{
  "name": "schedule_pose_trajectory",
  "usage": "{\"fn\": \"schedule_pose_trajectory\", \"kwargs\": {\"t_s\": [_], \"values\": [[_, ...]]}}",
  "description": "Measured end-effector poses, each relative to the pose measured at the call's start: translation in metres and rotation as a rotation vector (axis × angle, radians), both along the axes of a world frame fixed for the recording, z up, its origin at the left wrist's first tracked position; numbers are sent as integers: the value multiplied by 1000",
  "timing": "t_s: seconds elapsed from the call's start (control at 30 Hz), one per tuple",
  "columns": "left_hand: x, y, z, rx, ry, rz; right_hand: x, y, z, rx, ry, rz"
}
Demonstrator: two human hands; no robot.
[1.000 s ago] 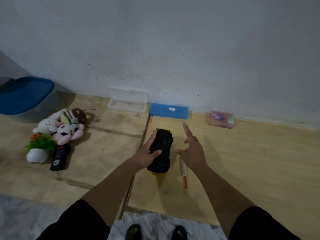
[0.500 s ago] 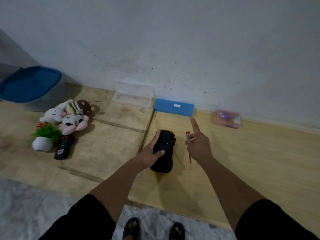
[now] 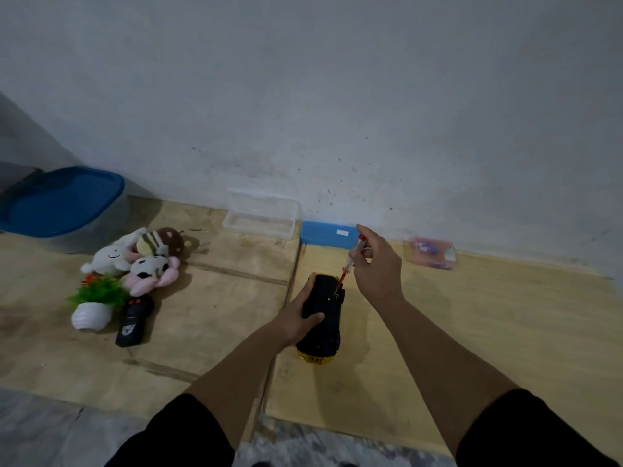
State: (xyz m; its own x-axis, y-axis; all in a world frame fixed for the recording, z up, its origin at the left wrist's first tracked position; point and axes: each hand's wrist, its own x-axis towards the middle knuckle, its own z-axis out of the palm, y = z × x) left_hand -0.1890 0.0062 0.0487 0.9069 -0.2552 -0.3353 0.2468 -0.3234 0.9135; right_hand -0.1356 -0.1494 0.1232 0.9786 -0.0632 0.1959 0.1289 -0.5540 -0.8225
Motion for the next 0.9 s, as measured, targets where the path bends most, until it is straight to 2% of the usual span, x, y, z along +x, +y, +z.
{"fn": "schedule_pose_trajectory", "kwargs": {"t_s": [0.2,0.9], "values": [[-2,5,3,-34,26,-26,-6,15,-4,38,-23,-15],[-1,34,1,-108,44,-52,-9,34,1,-23,-51,-27]]}}
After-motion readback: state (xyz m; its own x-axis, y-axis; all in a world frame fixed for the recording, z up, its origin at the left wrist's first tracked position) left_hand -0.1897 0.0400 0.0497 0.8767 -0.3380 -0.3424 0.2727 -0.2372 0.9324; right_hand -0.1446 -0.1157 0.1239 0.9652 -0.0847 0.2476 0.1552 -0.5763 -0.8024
